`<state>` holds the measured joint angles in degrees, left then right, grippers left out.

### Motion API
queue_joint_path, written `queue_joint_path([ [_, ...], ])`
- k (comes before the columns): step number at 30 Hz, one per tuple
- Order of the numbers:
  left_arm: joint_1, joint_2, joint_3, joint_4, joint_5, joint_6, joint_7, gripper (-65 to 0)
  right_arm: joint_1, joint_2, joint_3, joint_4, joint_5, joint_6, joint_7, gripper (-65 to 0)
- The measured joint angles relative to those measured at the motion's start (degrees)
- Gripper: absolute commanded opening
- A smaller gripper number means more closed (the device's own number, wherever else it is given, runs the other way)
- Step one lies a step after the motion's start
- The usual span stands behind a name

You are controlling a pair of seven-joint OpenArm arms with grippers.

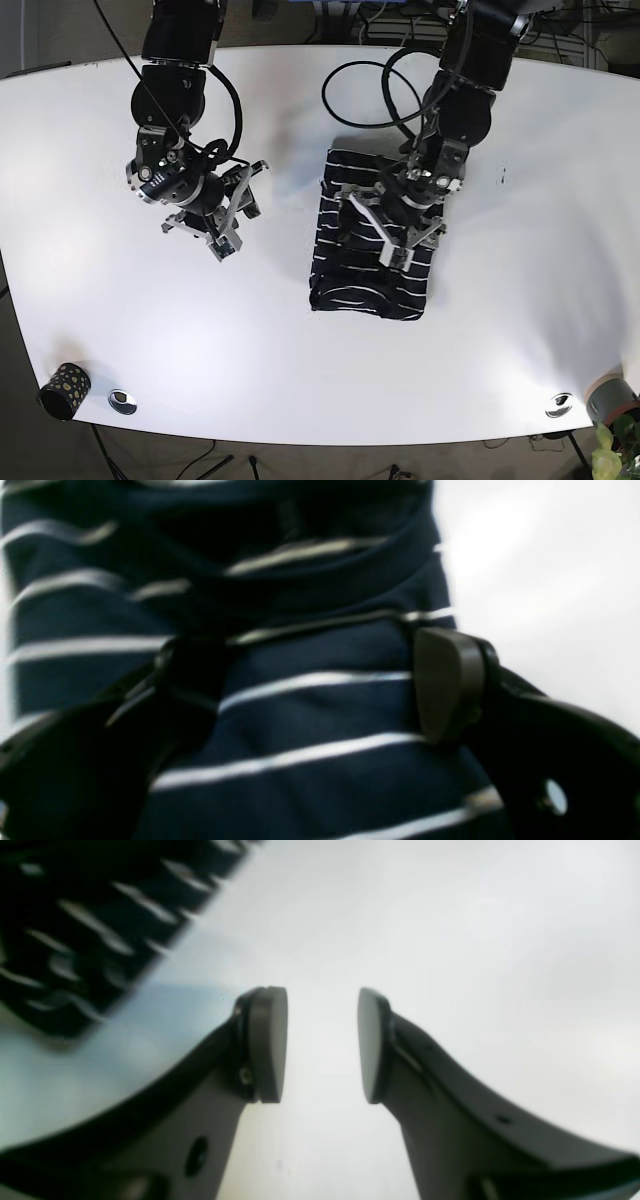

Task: Fold the T-shirt properly
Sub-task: 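Slide the striped bundle with the left gripper to the table edge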

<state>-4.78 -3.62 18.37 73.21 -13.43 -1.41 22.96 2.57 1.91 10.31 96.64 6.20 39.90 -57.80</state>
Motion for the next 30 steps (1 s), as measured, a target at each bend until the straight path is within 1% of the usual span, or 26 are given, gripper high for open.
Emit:
queue_joint_path([
  [2, 0.11, -0.85, -2.91, 0.04, -1.9, -1.05, 1.01, -10.8, 0.09, -0.09, -0.02, 0.0, 0.02, -0.02, -0.07, -43.4],
  [6, 0.24, -3.58, -9.35, 0.07, -6.19, -1.2, 4.59, -10.8, 0.81, -0.46, -0.35, 0.02, 0.52, 0.07, 0.42, -43.4],
  [8, 0.61, -5.68, -11.08, 0.07, -6.73, -1.49, 4.48, -10.8, 0.85, -0.35, -0.33, 0.04, 0.59, 0.15, 0.5, -43.4],
  [10, 0.98, -8.39, -12.83, 0.02, -7.89, -2.91, 4.68, -10.8, 0.83, -0.28, -0.15, 0.04, 0.37, 0.11, 0.39, -43.4],
  [14, 2.32, -11.5, -16.57, -0.09, -9.94, -5.03, 5.49, -10.8, 0.83, -0.24, -0.17, 0.04, 0.22, 0.04, 0.13, -43.4],
  [16, 3.1, -12.87, -18.29, -0.09, -10.51, -6.54, 5.53, -10.8, 0.83, -0.31, -0.17, 0.07, 0.24, 0.04, 0.22, -43.4],
  [19, 3.52, -15.19, -20.24, -0.61, -10.43, -6.93, 5.84, -10.8, 0.83, -0.33, -0.17, 0.07, 0.22, 0.07, 0.13, -43.4],
  [24, 3.15, -19.93, -23.15, -4.83, -11.08, -9.05, 5.66, -10.8, 0.94, -0.35, -0.17, 0.07, 0.2, 0.04, 0.13, -43.4],
  [27, 2.86, -23.19, -25.38, -8.04, -11.34, -11.74, 5.88, -10.8, 0.98, -0.35, -0.17, 0.07, 0.22, 0.04, 0.15, -43.4],
  [30, 2.91, -27.28, -26.27, -11.21, -12.2, -15.72, 5.97, -10.8, 0.96, -0.35, -0.17, 0.07, 0.22, 0.04, 0.13, -43.4],
])
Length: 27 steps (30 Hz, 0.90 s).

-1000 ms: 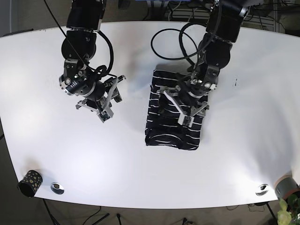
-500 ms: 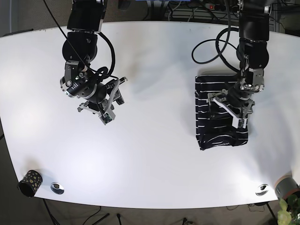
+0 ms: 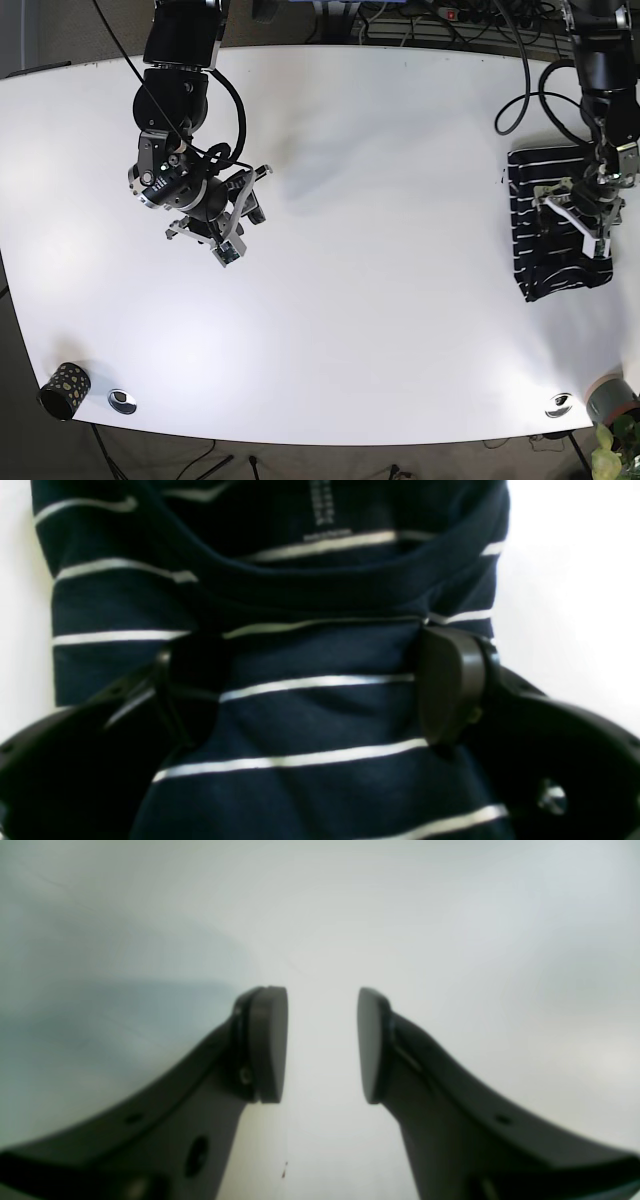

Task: Fold the T-shirt properly
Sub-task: 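Slide the striped bundle with the left gripper to the table edge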

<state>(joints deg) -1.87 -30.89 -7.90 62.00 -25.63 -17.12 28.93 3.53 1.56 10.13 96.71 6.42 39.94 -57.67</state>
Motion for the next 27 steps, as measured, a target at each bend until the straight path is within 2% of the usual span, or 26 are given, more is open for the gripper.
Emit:
queue_joint_path([
  [9, -2.45, -10.03, 0.11, -8.35, 1.84, -7.34, 0.87, -10.6, 0.0, -0.02, -0.11, 2.43, 0.0, 0.0, 0.0, -43.4],
  [20, -8.5, -17.77, 0.17, -19.28, 3.98, -15.26, -0.5, -10.4, 0.0, -0.11, -0.11, 2.89, 0.0, 0.0, 0.15, -43.4],
  [27, -8.59, -19.8, -0.5, -16.22, 3.69, -16.0, -0.68, -10.4, 0.59, -0.11, -0.11, 2.89, -0.24, 0.0, 0.07, -43.4],
])
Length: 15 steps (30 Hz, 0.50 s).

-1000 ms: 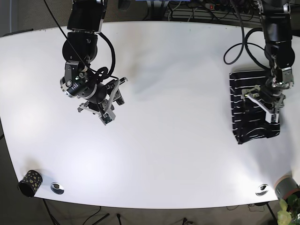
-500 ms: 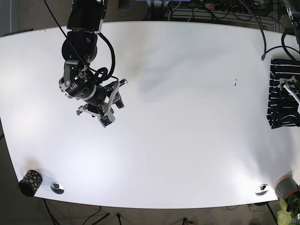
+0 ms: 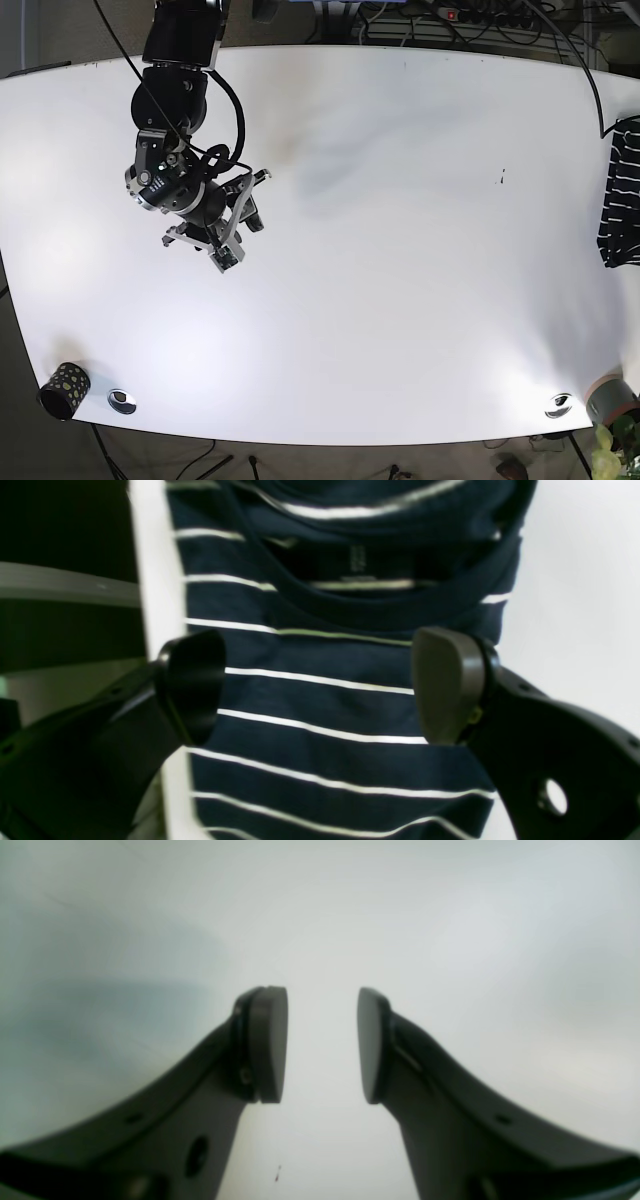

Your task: Fold the T-shirt properly

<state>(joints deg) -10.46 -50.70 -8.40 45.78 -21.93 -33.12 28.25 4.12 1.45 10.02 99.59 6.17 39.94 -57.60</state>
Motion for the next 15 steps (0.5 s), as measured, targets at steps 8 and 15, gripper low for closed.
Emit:
queue_joint_path([
  [8, -0.26, 1.11, -10.19, 10.51, -1.09, 0.0, 2.19, -10.4, 2.58, 0.2, -0.2, 0.07, -1.14, 0.02, 1.84, -43.4],
  [15, 0.44, 8.68, -10.43, 18.75, -0.44, 2.01, -0.33, -10.0, 0.79, 0.35, 0.13, 2.34, -13.14, 0.09, 17.11, -43.4],
])
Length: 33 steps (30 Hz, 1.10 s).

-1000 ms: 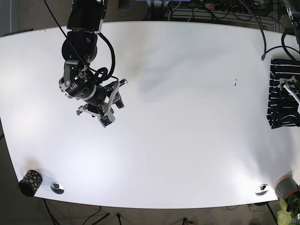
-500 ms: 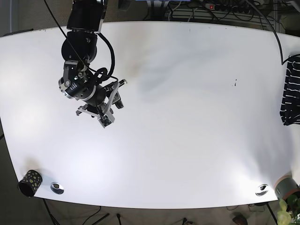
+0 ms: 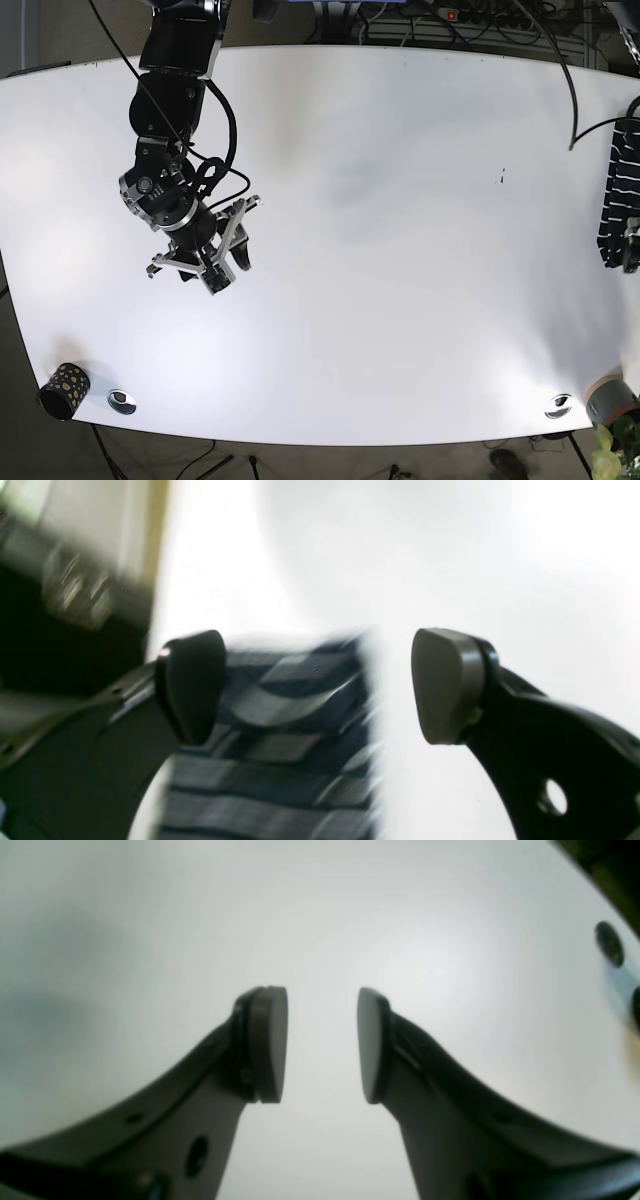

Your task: Fold the T-shirt properly

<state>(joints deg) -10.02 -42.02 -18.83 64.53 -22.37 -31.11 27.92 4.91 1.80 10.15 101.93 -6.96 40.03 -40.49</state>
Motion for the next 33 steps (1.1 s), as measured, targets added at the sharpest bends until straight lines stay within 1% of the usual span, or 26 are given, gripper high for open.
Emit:
queue_joint_path([
  [1, -0.04, 1.49, 0.33, 1.62, -0.13, 2.19, -1.7, -9.0, -0.55, 0.0, -0.02, 0.0, -2.16, 0.02, 3.58, -43.4],
  [2, -0.28, 2.67, 0.98, 2.54, 0.24, 3.82, -2.64, -7.6, -1.2, -0.02, -0.02, 0.0, -3.28, 0.02, 6.16, -43.4],
  [4, -0.68, 3.91, 2.75, 3.54, 2.38, 5.25, -3.58, -5.8, -2.25, 0.31, -0.02, -0.04, -5.64, 0.2, 11.28, -43.4],
  [6, -0.83, 6.34, 4.66, 3.91, 4.87, 6.1, -5.03, -5.7, -3.21, 1.36, -0.09, -0.09, -7.48, 0.0, 16.7, -43.4],
  [7, -0.83, 7.37, 4.83, 3.91, 5.84, 6.75, -6.49, -5.7, -3.61, 1.81, -0.09, -0.15, -8.13, -0.92, 18.21, -43.4],
  [9, -0.2, 10.88, 5.07, 3.89, 7.69, 9.07, -10.82, -5.7, -3.93, 3.15, -0.13, -1.07, -8.0, -3.91, 22.01, -43.4],
  [10, 0.09, 12.55, 5.33, 3.87, 9.31, 9.64, -12.66, -5.7, -3.98, 3.89, -0.11, -1.7, -8.02, -5.14, 23.17, -43.4],
  [12, 0.74, 15.69, 5.92, 3.82, 11.65, 10.47, -16.63, -5.7, -4.11, 5.86, -0.13, -3.76, -8.07, -6.62, 24.87, -43.4],
  [13, 1.09, 16.85, 6.16, 3.82, 12.5, 11.26, -18.12, -5.7, -4.44, 6.6, -0.11, -4.81, -8.26, -7.65, 25.66, -43.4],
  [14, 1.68, 18.12, 6.19, 3.91, 13.84, 12.15, -20.55, -5.7, -4.87, 7.54, -0.11, -5.97, -8.24, -9.01, 27.76, -43.4],
  [16, 3.21, 19.91, 6.21, 4.72, 15.43, 14.25, -22.88, -5.7, -6.12, 8.85, -0.09, -7.69, -8.26, -11.02, 30.47, -43.4],
  [17, 4.24, 20.57, 6.19, 5.53, 16.15, 15.26, -23.69, -5.7, -6.8, 9.35, -0.09, -8.24, -8.24, -11.65, 31.47, -43.4],
  [18, 5.7, 21.51, 6.12, 6.84, 16.44, 16.46, -24.92, -5.7, -7.87, 9.97, -0.13, -8.72, -8.24, -12.81, 32.74, -43.4],
  [19, 6.97, 22.27, 6.01, 7.85, 16.61, 17.29, -25.27, -5.7, -8.81, 10.29, -0.09, -9.01, -8.28, -13.97, 33.7, -43.4],
  [20, 7.87, 23.04, 5.95, 8.85, 16.96, 17.97, -25.81, -5.7, -9.51, 10.6, -0.07, -9.2, -8.22, -14.69, 35.1, -43.4],
  [21, 9.2, 24.28, 5.9, 10.27, 17.27, 19.12, -26.29, -5.7, -10.49, 11.06, -0.13, -9.35, -8.17, -15.91, 36.57, -43.4],
  [22, 10.51, 25.51, 5.92, 11.58, 17.27, 19.47, -26.32, -5.7, -11.58, 11.5, -0.15, -9.4, -8.26, -16.55, 37.62, -43.4],
  [25, 14.67, 28.06, 6.21, 16.09, 17.38, 19.58, -26.56, -5.7, -14.58, 12.33, -0.04, -9.11, -7.19, -18.08, 39.17, -43.4],
  [26, 16.15, 28.63, 6.27, 17.44, 17.25, 19.5, -26.6, -5.7, -15.63, 12.46, 0.46, -9.09, -5.86, -18.1, 38.77, -43.4],
  [28, 19.3, 30.23, 6.29, 20.7, 17.42, 20.22, -26.47, -5.7, -17.88, 12.61, 2.32, -9.09, -1.84, -17.57, 38.77, -43.4],
  [30, 22.45, 31.71, 6.58, 23.93, 17.44, 21.29, -26.27, -5.7, -19.82, 12.98, 3.69, -9.07, 1.38, -17.79, 38.97, -43.4],
  [33, 28.7, 33.59, 6.95, 29.44, 17.49, 20.7, -26.23, -5.7, -23.1, 13.88, 4.66, -8.92, 5.33, -18.45, 38.97, -43.4],
])
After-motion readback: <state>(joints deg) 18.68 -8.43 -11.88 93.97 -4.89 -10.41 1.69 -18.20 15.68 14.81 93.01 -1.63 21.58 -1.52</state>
